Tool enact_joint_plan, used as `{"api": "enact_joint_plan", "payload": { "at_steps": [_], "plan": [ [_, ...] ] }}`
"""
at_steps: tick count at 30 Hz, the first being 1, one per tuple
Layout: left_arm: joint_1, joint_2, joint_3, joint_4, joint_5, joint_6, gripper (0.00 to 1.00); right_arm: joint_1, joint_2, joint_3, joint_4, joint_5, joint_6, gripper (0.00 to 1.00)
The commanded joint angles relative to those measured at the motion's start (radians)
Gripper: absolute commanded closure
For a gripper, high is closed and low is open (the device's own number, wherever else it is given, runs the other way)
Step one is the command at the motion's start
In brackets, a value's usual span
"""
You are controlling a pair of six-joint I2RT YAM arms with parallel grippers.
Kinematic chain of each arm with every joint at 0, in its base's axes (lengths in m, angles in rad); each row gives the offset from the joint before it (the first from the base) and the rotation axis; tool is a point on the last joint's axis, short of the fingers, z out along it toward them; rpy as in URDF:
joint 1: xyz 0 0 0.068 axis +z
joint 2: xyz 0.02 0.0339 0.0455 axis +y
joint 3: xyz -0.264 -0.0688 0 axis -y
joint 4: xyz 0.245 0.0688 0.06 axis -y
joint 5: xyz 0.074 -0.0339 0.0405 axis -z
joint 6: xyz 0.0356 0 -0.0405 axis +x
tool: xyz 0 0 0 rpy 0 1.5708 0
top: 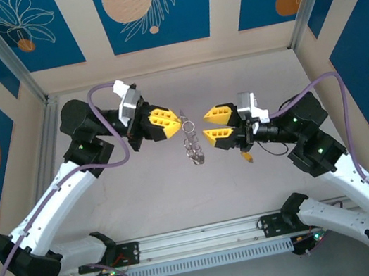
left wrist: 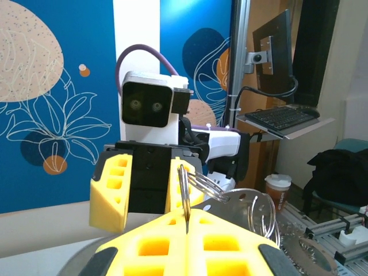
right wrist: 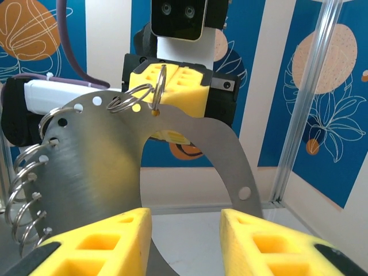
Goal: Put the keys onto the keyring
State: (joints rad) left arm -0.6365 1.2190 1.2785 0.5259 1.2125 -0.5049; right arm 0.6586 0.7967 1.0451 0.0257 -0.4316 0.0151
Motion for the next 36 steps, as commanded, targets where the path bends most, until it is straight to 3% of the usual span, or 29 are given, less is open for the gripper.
{"api": "enact_joint_plan", "payload": {
  "at_steps": [1,14,17,19,21,22,36],
  "plan": [
    [0.011,0.000,0.013,0.157,0.042,-0.090,1.00,-0.005,0.013,0.005,0.095,-0.025,0.024,0.66],
    [0.012,0.009,0.006,0.254,0.093,-0.182,1.00,0.022,0.080,0.037,0.227,-0.102,0.080,0.68],
    [0.011,0.021,0.004,0.341,0.123,-0.254,1.00,0.042,0.092,0.048,0.232,-0.111,0.075,0.68],
    [0.012,0.048,0.004,0.537,0.156,-0.420,1.00,0.058,0.099,0.060,0.235,-0.120,0.071,0.68],
    [0.011,0.102,0.026,0.843,0.171,-0.684,1.00,0.072,0.103,0.074,0.234,-0.127,0.065,0.68],
    [0.012,0.125,0.052,0.880,0.179,-0.762,1.00,0.081,0.106,0.081,0.232,-0.130,0.063,0.68],
    [-0.027,0.126,0.094,0.881,0.211,-0.788,1.00,0.141,0.100,0.078,0.221,-0.110,0.006,0.70]
  ]
}}
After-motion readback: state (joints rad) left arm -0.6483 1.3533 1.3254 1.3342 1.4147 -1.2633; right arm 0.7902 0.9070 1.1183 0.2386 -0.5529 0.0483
